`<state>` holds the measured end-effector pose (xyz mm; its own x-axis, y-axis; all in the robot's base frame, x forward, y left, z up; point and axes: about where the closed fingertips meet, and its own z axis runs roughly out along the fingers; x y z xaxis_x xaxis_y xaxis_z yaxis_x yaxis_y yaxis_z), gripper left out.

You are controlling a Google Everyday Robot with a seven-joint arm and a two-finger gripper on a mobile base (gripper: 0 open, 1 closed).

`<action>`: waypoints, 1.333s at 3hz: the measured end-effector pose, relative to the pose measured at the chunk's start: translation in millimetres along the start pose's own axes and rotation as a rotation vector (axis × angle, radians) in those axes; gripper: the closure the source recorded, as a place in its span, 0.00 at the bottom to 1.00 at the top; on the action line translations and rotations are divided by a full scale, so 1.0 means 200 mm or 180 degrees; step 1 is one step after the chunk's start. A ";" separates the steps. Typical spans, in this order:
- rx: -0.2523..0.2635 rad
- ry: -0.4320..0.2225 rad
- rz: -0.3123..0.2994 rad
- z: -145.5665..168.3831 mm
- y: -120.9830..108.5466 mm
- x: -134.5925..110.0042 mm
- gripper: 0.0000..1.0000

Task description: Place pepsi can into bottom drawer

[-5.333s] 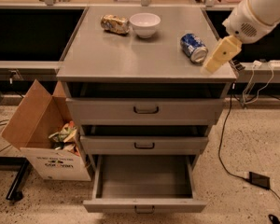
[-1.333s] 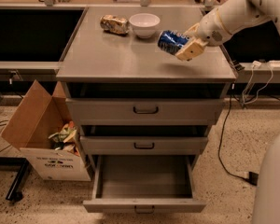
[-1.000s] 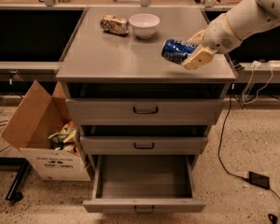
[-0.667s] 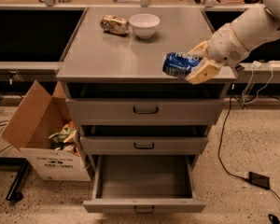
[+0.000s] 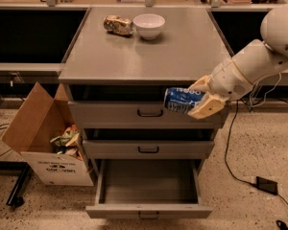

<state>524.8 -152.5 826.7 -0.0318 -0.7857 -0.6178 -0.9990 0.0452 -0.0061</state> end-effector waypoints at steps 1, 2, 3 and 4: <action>0.0012 -0.0004 -0.0006 -0.01 -0.01 -0.01 1.00; -0.0115 -0.0076 0.0234 0.16 0.07 0.16 1.00; -0.0106 -0.0254 0.0466 0.37 0.21 0.40 1.00; -0.0111 -0.0385 0.0707 0.62 0.33 0.64 1.00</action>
Offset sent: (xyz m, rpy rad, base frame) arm -0.0244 -0.0164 -0.0785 0.0228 0.1456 -0.0823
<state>459.5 -174.5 649.6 -0.2486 -0.6793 -0.6904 -0.9685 0.1856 0.1660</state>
